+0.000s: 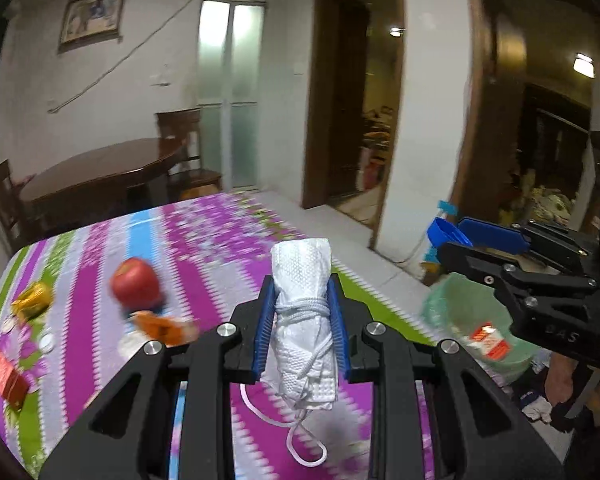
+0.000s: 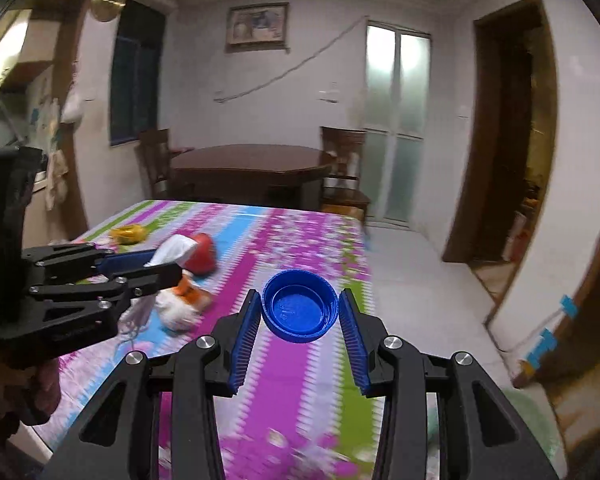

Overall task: Collect trash
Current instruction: 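Carry the white mask and blue cap over the green basin and open both tools, then return to the table and grasp the tan sponge block with the left tool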

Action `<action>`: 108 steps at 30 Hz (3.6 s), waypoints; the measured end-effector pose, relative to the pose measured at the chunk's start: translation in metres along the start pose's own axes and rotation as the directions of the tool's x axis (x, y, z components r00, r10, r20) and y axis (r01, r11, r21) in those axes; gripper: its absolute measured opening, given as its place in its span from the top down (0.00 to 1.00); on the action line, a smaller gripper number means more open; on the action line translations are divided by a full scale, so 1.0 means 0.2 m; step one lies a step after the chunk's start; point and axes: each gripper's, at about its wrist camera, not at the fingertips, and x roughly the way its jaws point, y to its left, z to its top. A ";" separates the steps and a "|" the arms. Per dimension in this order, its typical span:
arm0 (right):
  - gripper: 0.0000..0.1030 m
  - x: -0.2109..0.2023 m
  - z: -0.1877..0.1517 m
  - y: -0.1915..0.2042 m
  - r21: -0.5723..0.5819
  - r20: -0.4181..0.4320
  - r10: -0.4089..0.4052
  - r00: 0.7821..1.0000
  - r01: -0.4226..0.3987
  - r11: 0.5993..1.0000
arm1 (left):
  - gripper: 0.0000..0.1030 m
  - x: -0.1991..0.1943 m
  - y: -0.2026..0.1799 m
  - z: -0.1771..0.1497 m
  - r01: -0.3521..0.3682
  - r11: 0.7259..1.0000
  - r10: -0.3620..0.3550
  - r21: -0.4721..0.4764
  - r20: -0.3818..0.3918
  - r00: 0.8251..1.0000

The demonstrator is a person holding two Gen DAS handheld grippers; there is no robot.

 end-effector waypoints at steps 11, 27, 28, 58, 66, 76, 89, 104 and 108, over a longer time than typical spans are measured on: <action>0.60 -0.32 -0.14 -0.59 0.068 -0.056 -0.164 0.985 0.167 0.984 | 0.76 0.22 -0.51 0.12 0.219 0.973 -0.217 0.065 -0.047 0.975; 0.60 -0.29 -0.52 -1.20 0.183 -0.321 -0.154 0.935 0.221 0.958 | 0.76 0.70 -0.97 0.01 0.379 0.924 -0.357 0.043 -0.257 0.898; 0.60 -0.27 -0.55 -1.24 0.191 -0.341 -0.147 0.929 0.221 0.956 | 0.76 0.73 -0.97 -0.01 0.381 0.924 -0.357 0.039 -0.275 0.893; 0.44 -0.12 -0.67 -1.28 0.232 -0.402 -0.143 0.904 0.252 0.939 | 0.24 0.82 -1.04 -0.07 0.315 0.949 -0.292 0.025 -0.314 0.903; 0.41 -0.16 -0.70 -1.29 0.242 -0.401 -0.149 0.904 0.262 0.934 | 0.24 0.81 -1.03 -0.07 0.309 0.951 -0.284 0.028 -0.323 0.903; 0.23 -0.24 -0.72 -1.17 0.240 -0.328 -0.125 0.936 0.211 0.948 | 0.24 0.70 -0.93 -0.07 0.300 0.952 -0.269 0.057 -0.307 0.913; 0.16 -0.27 -0.71 -0.71 0.211 -0.202 0.044 0.978 0.000 0.977 | 0.20 0.30 -0.27 -0.19 0.159 0.986 -0.140 0.047 -0.281 0.949; 0.14 0.14 -0.58 -0.19 0.134 -0.227 0.246 0.942 -0.220 0.966 | 0.12 0.01 0.97 -0.54 -0.381 0.861 0.252 -0.335 -0.369 0.895; 0.14 0.23 -0.49 -0.03 0.084 -0.238 0.288 0.927 -0.276 0.957 | 0.12 0.12 1.00 -0.56 -0.382 0.867 0.240 -0.319 -0.404 0.883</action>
